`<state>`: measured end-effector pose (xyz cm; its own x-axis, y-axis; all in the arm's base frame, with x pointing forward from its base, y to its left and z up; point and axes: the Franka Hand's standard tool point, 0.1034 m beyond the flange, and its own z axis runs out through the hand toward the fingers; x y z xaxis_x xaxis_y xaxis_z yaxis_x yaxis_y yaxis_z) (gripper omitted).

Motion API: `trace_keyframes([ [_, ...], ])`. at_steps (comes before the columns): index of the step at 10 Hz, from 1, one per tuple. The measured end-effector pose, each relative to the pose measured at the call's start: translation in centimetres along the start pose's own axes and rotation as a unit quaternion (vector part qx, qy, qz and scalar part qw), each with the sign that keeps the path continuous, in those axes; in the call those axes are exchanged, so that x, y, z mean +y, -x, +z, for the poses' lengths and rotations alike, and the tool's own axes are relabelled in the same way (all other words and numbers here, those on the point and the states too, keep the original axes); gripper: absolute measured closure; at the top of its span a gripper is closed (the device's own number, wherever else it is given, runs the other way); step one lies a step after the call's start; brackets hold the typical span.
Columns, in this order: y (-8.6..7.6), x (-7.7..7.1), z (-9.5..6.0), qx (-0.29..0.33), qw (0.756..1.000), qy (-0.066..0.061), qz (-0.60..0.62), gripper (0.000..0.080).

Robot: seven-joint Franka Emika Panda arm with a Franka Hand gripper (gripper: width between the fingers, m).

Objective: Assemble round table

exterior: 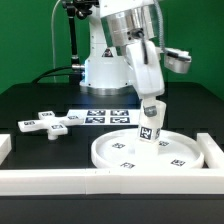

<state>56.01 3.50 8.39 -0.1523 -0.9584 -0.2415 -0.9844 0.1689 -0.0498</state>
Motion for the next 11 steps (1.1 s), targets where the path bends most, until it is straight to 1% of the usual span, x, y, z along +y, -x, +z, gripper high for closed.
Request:
trace_keyframes([
  [1, -0.2, 0.0, 0.0, -0.007, 0.998, -0.013, 0.058, 0.0389],
  [2, -0.2, 0.0, 0.0, -0.011, 0.994, -0.022, 0.102, 0.0389],
  [4, -0.3, -0.1, 0.0, -0.023, 0.987, -0.024, 0.158, 0.0389],
  [5, -0.2, -0.1, 0.0, -0.024, 0.987, -0.024, 0.157, 0.0389],
  [6, 0.0, 0.1, 0.1, -0.022, 0.992, -0.016, 0.125, 0.0273],
  [7, 0.3, 0.1, 0.0, -0.019, 0.997, 0.0, 0.075, 0.0188],
  [8, 0.9, 0.0, -0.3, -0.02, 0.998, 0.017, 0.056, 0.0161],
  [9, 1.0, -0.3, -0.4, -0.021, 0.999, 0.013, 0.036, 0.0161],
  [11, 0.9, -0.2, -0.3, -0.023, 0.998, 0.012, -0.059, 0.0152],
])
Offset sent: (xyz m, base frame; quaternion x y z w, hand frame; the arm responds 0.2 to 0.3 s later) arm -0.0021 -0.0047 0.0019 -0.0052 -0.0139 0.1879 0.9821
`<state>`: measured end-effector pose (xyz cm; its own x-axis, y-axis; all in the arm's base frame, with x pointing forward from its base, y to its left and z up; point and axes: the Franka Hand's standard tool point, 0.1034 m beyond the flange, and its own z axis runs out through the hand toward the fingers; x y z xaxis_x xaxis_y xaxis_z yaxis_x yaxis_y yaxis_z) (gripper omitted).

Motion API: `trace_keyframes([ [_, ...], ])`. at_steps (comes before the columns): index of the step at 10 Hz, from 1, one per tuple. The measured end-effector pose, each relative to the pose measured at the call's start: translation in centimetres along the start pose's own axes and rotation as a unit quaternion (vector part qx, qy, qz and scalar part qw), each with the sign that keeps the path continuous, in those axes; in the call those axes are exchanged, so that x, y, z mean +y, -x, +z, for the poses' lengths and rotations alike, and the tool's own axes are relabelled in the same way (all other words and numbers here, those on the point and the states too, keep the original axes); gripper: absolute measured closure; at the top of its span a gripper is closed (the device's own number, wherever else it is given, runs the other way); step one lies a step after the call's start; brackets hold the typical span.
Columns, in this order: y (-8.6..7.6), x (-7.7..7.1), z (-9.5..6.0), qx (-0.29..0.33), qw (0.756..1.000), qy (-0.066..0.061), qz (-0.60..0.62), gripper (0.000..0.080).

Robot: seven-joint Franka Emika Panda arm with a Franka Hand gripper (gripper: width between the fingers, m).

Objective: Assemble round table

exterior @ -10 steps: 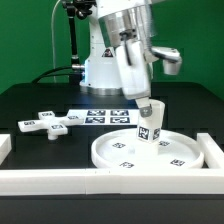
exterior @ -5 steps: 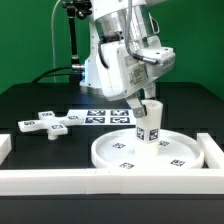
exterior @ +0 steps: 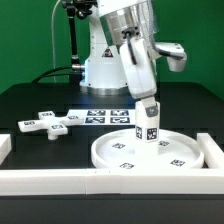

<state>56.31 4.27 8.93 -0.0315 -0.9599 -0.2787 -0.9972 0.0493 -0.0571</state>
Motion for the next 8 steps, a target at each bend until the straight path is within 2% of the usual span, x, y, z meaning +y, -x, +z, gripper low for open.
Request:
trace_keyframes([
  [2, -0.02, 0.02, 0.03, 0.0, 0.998, 0.0, -0.065, 0.0151],
  [3, -0.03, 0.11, 0.05, 0.001, 0.993, 0.005, -0.116, 0.0151],
  [4, -0.12, 0.38, -0.01, 0.008, 0.981, 0.028, -0.191, 0.0151],
  [6, -0.03, 0.0, -0.32, 0.012, 0.936, 0.05, -0.349, 0.0151],
  [7, 0.33, -0.29, -0.42, 0.01, 0.925, 0.059, -0.376, 0.0151],
  [8, 0.28, -0.38, -0.4, 0.008, 0.907, 0.057, -0.417, 0.0151],
])
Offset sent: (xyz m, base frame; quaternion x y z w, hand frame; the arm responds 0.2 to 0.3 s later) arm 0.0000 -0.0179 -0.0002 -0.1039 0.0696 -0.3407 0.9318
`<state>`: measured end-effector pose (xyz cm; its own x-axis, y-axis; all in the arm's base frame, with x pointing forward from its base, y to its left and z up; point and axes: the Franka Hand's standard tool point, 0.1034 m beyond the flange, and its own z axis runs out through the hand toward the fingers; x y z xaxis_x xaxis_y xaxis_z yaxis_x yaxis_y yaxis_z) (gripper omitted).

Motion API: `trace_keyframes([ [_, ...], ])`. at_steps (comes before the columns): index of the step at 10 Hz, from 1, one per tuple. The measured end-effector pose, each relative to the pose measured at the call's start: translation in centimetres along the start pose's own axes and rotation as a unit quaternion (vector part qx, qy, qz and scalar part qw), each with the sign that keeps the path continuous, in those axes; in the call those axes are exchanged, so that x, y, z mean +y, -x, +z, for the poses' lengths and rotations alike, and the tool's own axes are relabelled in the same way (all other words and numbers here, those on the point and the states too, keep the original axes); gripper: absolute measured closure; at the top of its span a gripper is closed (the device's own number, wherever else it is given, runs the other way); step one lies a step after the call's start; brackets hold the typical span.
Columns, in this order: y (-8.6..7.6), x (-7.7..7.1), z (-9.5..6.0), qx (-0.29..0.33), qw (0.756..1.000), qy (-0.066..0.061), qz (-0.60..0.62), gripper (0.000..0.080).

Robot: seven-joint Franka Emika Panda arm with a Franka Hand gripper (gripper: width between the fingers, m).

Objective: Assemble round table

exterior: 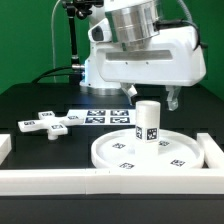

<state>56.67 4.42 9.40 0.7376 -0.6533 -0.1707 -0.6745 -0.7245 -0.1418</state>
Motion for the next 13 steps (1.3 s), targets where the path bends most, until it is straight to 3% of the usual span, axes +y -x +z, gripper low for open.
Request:
trace_keyframes([
  [3, 0.0, 0.1, 0.0, 0.0, 0.995, 0.0, -0.103, 0.0151],
  [5, -0.4, 0.4, 0.1, 0.009, 0.976, 0.002, -0.219, 0.0151],
  [8, -0.8, -0.1, -0.1, 0.03, 0.909, 0.033, -0.413, 0.0151],
  [12, -1.0, 0.2, -0.1, 0.024, 0.846, 0.038, -0.532, 0.0151],
  [13, -1.1, 0.3, -0.1, 0.025, 0.808, 0.043, -0.588, 0.0151],
])
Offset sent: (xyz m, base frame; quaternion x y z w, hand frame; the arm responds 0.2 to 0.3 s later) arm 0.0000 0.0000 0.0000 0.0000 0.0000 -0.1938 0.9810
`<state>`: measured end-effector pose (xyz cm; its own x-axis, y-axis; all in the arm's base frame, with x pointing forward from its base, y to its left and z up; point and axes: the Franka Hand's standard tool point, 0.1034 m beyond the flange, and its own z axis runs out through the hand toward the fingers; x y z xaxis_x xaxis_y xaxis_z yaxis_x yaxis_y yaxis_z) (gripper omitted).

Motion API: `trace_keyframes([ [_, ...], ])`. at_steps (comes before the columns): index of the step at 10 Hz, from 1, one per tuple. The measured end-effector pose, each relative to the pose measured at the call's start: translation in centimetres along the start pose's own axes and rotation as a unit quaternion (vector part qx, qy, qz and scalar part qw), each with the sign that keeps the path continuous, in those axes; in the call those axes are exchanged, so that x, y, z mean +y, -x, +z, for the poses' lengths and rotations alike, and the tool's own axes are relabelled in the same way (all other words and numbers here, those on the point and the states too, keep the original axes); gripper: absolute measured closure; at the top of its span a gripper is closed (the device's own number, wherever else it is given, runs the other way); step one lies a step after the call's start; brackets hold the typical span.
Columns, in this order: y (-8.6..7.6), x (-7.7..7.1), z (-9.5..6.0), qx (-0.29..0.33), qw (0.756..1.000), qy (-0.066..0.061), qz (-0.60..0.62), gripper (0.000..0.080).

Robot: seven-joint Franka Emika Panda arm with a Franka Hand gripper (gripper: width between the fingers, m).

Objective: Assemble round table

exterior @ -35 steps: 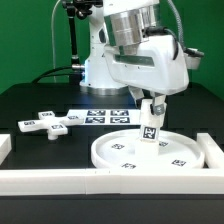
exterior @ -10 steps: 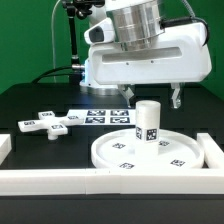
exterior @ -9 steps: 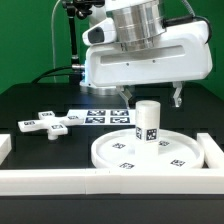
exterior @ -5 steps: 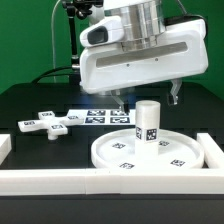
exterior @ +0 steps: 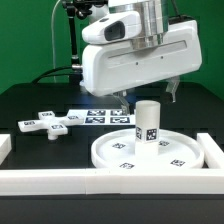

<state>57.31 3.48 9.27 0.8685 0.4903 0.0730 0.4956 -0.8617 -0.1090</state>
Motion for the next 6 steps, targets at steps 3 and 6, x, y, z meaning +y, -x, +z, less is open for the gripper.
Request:
trace_keyframes([
  [3, 0.15, -0.22, 0.33, -0.008, 0.985, 0.012, -0.169, 0.0151],
  [6, 0.21, 0.12, 0.31, -0.009, 0.966, 0.018, -0.259, 0.0151],
])
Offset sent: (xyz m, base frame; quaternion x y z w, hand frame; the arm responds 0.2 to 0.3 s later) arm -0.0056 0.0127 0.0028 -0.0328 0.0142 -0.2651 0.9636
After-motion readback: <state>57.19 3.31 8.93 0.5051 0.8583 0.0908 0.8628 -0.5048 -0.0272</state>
